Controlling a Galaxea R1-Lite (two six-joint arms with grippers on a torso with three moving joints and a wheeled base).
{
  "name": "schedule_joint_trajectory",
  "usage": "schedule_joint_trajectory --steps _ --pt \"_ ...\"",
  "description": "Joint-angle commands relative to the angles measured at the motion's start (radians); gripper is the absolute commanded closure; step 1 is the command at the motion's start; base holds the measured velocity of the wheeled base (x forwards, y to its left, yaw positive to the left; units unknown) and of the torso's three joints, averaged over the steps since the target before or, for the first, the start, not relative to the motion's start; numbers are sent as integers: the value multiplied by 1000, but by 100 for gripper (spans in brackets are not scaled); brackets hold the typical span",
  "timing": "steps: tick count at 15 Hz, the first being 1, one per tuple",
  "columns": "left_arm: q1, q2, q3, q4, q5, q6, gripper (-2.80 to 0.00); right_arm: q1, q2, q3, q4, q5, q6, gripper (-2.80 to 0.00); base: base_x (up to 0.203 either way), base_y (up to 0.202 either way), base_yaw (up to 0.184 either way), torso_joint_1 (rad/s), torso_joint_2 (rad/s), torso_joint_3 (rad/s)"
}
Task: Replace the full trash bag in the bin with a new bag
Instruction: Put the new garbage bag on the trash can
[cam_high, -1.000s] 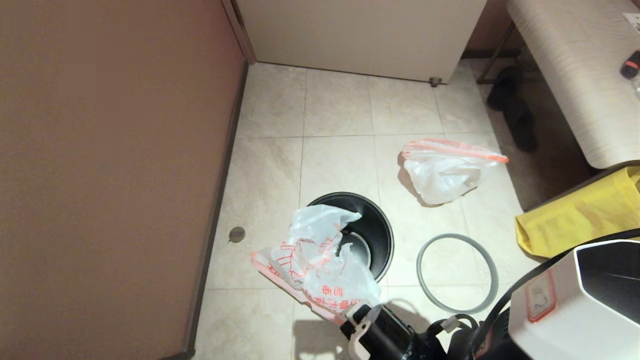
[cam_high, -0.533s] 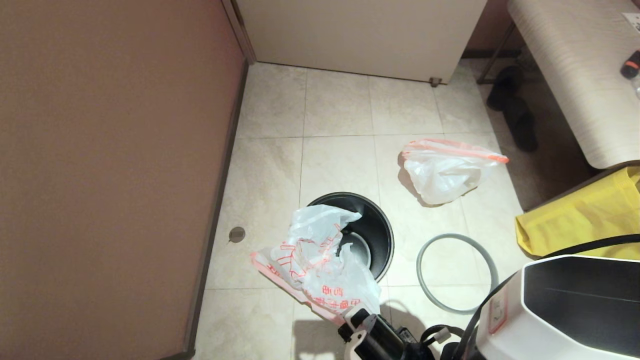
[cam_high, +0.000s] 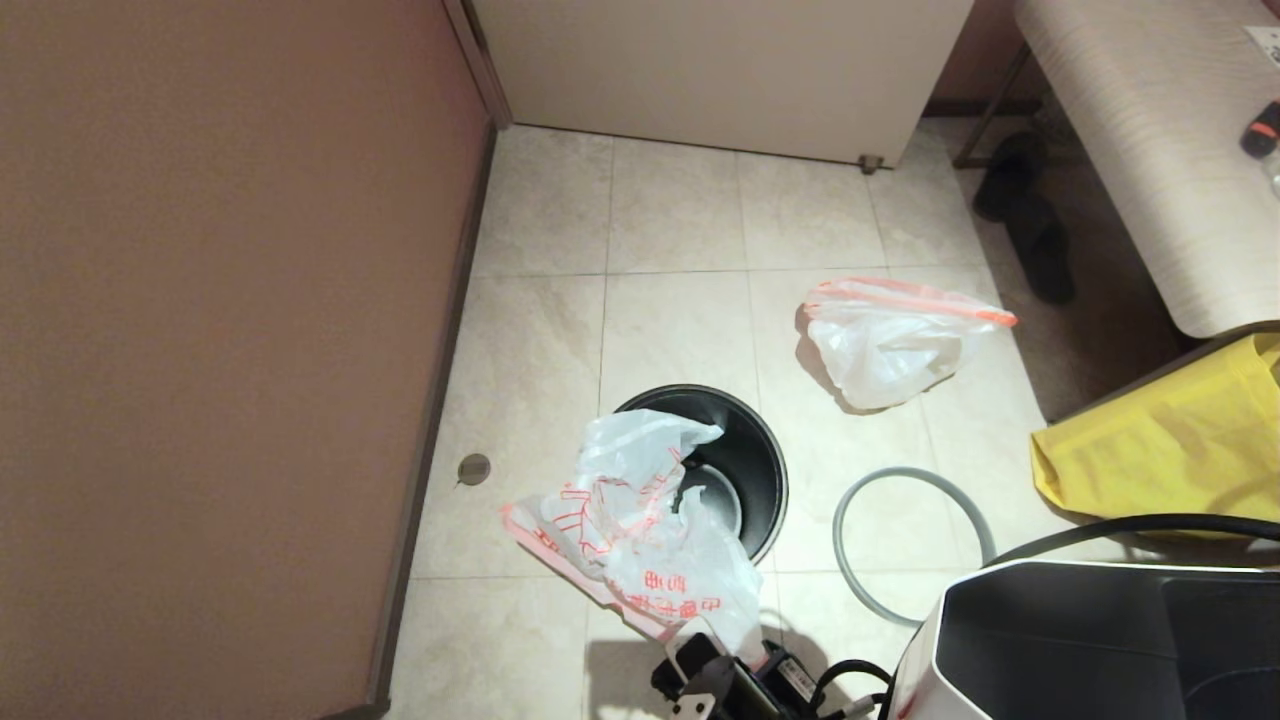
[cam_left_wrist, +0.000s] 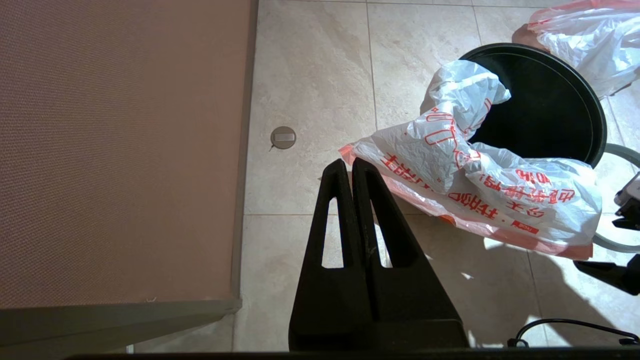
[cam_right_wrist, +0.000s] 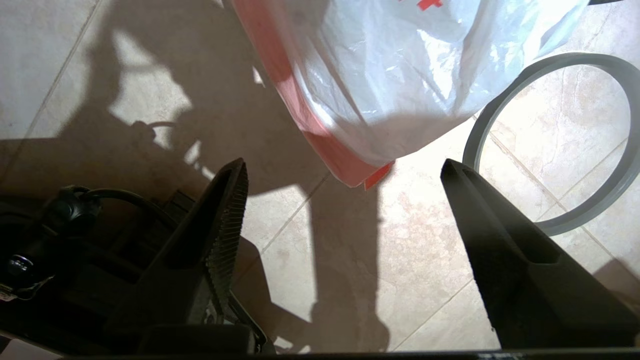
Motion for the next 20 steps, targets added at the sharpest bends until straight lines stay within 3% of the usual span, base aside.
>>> schedule_joint_trajectory --steps 1,5,8,11,14,17,20 --pt "0 1 0 -1 1 -1 0 8 22 5 -5 -11 -3 -280 0 0 0 0 0 0" --pt "0 1 0 -1 1 -1 0 20 73 -1 -15 -14 2 -280 0 0 0 0 0 0" --pt "0 1 0 -1 1 -1 0 17 -4 27 -11 -5 21 -280 0 0 0 0 0 0" --pt "0 1 0 -1 1 -1 0 -3 -73 60 -10 54 49 -280 0 0 0 0 0 0" --pt "0 1 0 -1 1 -1 0 -34 -62 50 -19 127 135 -280 0 0 0 0 0 0" --pt "0 1 0 -1 1 -1 0 -99 -52 48 -68 164 103 -280 0 0 0 0 0 0" --pt "0 1 0 -1 1 -1 0 -154 9 20 -187 225 21 -280 0 0 0 0 0 0"
